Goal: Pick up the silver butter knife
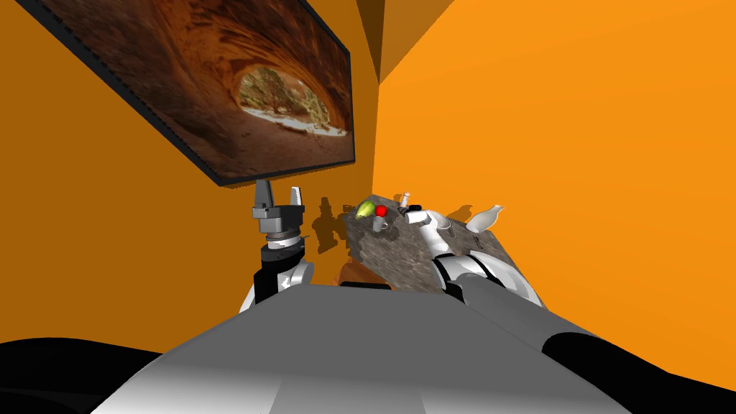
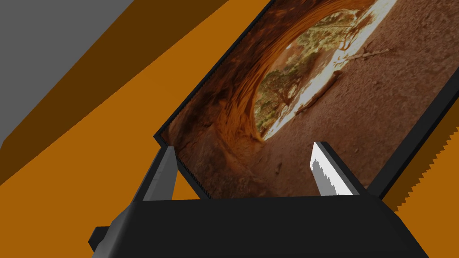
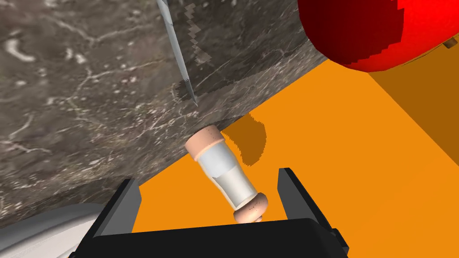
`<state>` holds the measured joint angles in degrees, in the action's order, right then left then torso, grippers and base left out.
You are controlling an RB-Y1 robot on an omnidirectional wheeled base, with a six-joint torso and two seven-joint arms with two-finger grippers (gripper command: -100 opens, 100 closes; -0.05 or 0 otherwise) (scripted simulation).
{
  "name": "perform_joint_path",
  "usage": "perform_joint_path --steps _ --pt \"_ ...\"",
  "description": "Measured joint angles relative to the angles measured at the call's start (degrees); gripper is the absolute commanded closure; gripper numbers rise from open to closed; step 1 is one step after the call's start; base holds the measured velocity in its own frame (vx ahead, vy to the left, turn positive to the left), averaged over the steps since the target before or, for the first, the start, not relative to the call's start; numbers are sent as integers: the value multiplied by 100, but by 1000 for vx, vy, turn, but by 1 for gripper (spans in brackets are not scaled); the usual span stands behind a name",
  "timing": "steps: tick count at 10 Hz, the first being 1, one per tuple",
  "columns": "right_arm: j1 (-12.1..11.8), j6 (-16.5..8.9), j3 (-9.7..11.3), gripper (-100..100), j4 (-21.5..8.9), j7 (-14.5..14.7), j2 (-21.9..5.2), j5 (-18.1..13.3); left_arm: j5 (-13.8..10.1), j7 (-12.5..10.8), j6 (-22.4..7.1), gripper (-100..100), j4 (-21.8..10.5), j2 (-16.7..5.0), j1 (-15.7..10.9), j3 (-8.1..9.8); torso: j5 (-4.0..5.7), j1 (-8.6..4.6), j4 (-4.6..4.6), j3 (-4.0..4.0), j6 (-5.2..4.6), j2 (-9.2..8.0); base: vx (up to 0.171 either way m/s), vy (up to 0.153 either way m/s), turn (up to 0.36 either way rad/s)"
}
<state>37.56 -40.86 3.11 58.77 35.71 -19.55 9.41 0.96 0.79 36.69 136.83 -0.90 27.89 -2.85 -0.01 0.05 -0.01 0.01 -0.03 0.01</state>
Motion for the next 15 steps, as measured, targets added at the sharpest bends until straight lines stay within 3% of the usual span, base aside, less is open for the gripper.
perform_joint_path --steps 5,15 --pt "583 -495 351 -100 -960 244 22 -2 0 0 0 0 0 0 0 0 -1 7 0 1 1 1 6 21 19" --pt "1406 -1472 1033 -100 -2266 601 118 -67 0 0 0 0 0 0 0 0 -2 8 0 1 0 2 9 25 24"
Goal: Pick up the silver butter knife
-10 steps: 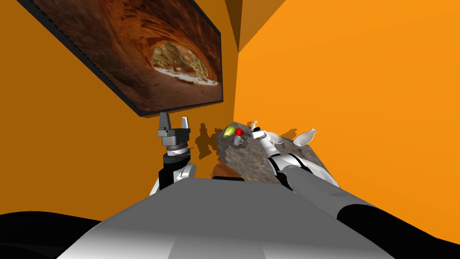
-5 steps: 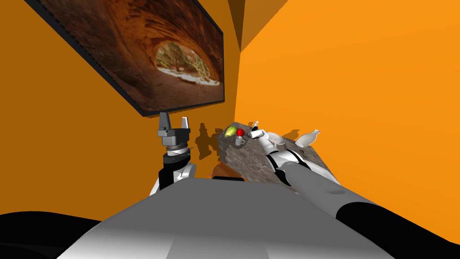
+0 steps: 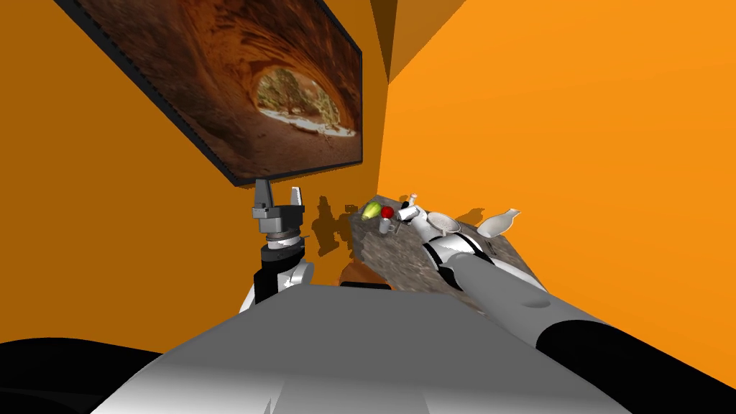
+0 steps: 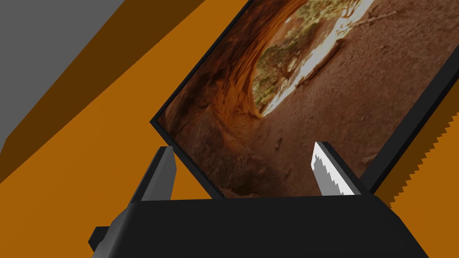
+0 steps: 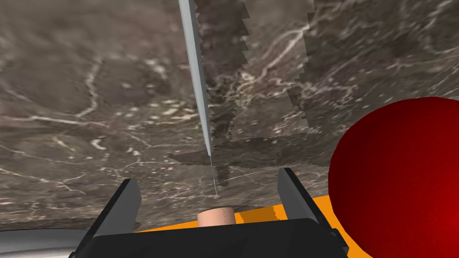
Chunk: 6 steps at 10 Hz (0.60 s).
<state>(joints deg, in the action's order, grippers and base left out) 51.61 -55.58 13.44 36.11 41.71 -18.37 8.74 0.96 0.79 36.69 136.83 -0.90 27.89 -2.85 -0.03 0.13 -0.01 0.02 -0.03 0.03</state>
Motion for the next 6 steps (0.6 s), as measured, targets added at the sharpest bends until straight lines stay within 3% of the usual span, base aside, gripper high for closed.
perform_joint_path --steps 3,4,5,6 --pt "136 -130 127 -100 -260 67 19 -11 0 0 0 0 0 0 0 0 1 -4 0 -1 -1 -2 5 15 14" --pt "139 -143 132 0 -266 71 19 -12 0 0 0 0 0 0 0 0 2 -9 1 -2 -2 -4 0 0 0" --pt "139 -141 131 -100 -266 71 19 -11 0 0 0 0 0 0 0 0 3 -11 1 -3 -2 -5 49 -22 37" --pt "8 -118 131 -100 -173 48 6 -38 0 0 0 0 0 0 0 0 5 -21 -2 4 -3 8 65 -28 30"
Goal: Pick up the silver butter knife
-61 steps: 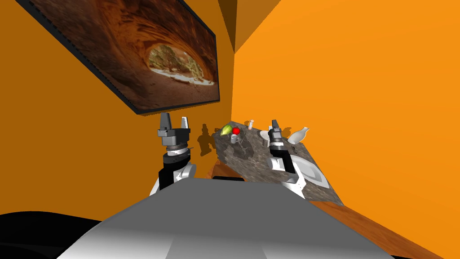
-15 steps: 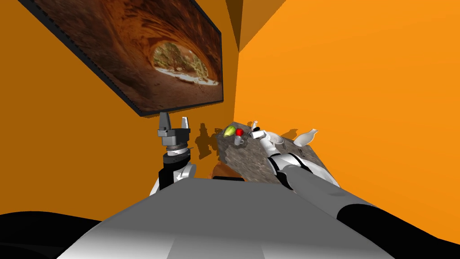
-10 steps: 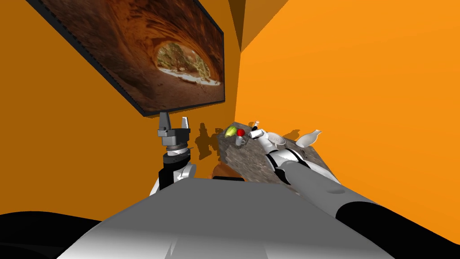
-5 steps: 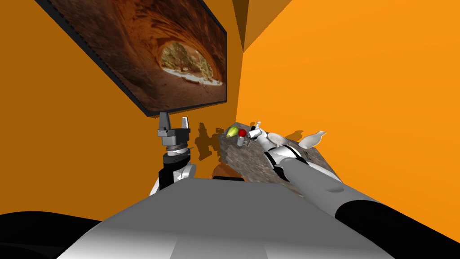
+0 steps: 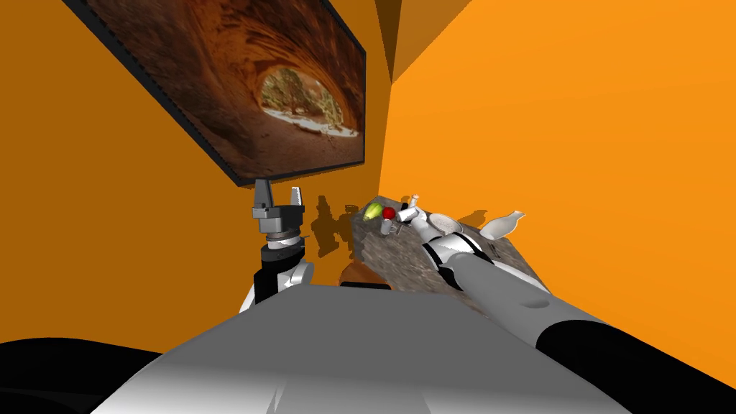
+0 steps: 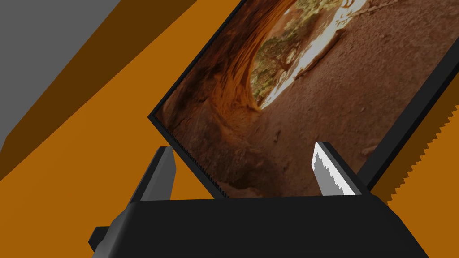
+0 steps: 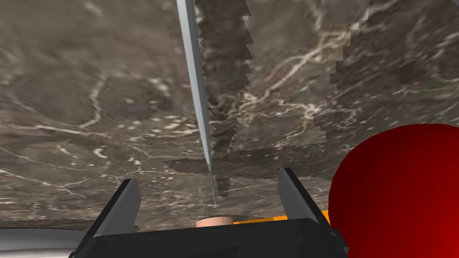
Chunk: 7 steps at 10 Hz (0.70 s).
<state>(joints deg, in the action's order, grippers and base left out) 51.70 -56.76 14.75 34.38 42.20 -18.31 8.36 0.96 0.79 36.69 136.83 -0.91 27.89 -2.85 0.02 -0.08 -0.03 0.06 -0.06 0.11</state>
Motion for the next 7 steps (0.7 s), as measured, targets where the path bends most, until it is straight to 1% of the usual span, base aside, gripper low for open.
perform_joint_path --steps 1,2,3,5,7 --pt "-38 61 3 -100 -33 -30 17 -27 0 0 0 0 0 0 0 0 1 -2 -2 5 1 8 61 -24 20" --pt "-38 176 8 -100 -165 -60 54 -57 0 0 0 0 0 0 0 0 1 -1 -3 7 0 10 27 -11 5" --pt "-38 206 9 100 -182 -67 58 -61 0 0 0 0 0 0 0 0 0 3 -1 2 0 1 0 0 0" --pt "-41 195 16 100 -185 -60 51 -69 0 0 0 0 0 0 0 0 6 5 3 -5 2 -9 0 0 0" --pt "-41 171 29 100 -194 -46 43 -84 0 0 0 0 0 0 0 0 27 -22 6 -11 2 -17 0 0 0"
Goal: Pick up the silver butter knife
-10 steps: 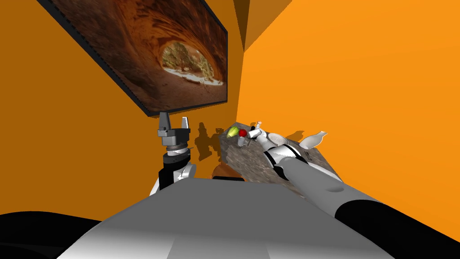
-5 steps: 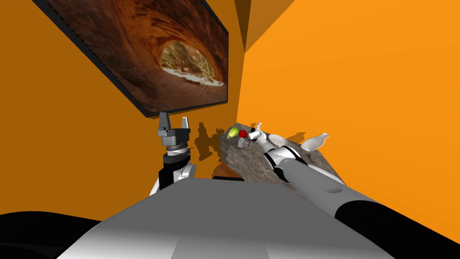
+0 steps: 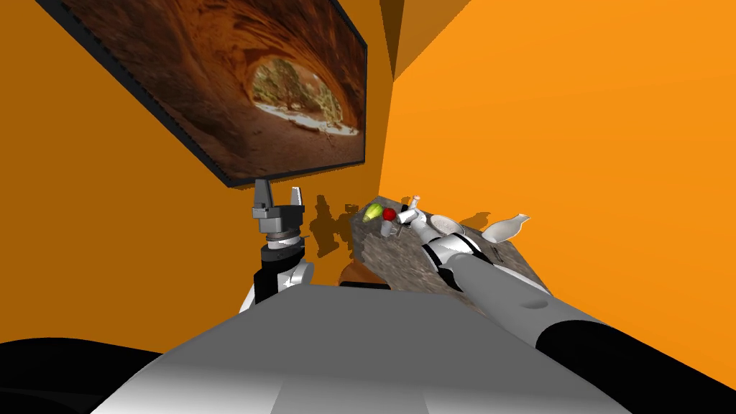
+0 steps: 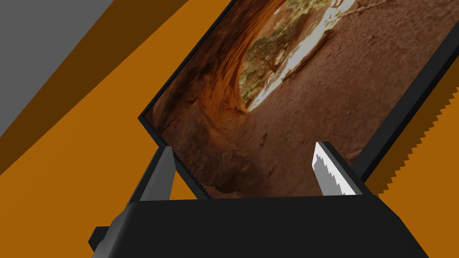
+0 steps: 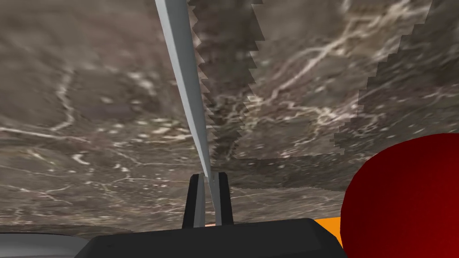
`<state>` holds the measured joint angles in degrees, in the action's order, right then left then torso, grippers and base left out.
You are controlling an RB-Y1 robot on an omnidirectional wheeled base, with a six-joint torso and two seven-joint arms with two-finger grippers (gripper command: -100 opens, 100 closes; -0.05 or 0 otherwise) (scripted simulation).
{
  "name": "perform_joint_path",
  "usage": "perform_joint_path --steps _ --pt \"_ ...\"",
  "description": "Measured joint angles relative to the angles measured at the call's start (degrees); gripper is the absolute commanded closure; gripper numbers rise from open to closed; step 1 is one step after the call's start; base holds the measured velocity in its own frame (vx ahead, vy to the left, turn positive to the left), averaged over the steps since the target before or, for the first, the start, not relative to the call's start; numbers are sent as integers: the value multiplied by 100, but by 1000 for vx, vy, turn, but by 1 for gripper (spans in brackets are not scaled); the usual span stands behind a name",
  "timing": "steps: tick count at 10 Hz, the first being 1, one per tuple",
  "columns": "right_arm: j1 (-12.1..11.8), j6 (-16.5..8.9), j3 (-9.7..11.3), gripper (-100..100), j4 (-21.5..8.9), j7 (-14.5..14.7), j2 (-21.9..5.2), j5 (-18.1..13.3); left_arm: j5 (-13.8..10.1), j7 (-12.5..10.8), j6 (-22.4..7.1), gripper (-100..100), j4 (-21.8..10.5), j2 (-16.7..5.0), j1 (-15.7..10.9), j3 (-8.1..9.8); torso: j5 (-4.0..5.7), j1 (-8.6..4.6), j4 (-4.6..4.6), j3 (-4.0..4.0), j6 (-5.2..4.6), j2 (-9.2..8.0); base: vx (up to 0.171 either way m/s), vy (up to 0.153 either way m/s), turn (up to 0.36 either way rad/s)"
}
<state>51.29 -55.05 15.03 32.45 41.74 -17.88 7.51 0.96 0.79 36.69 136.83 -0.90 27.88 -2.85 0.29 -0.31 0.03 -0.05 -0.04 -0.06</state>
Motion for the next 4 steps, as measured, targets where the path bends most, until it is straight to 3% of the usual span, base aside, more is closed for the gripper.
perform_joint_path --steps 1,2,3,4 --pt "1 2 0 0 2 0 1 0 0 0 0 0 0 0 0 0 0 -2 -1 0 -1 0 0 0 0" --pt "2 3 0 100 2 0 1 1 0 0 0 0 0 0 0 0 0 -3 -1 0 -2 0 -63 22 -52" --pt "122 -50 -22 100 -18 42 -13 68 0 0 0 0 0 0 0 0 -3 5 5 -11 -2 -19 -37 14 -12" --pt "143 -63 -26 0 -17 55 -16 77 0 0 0 0 0 0 0 0 -3 4 2 -9 -3 -17 0 0 0"
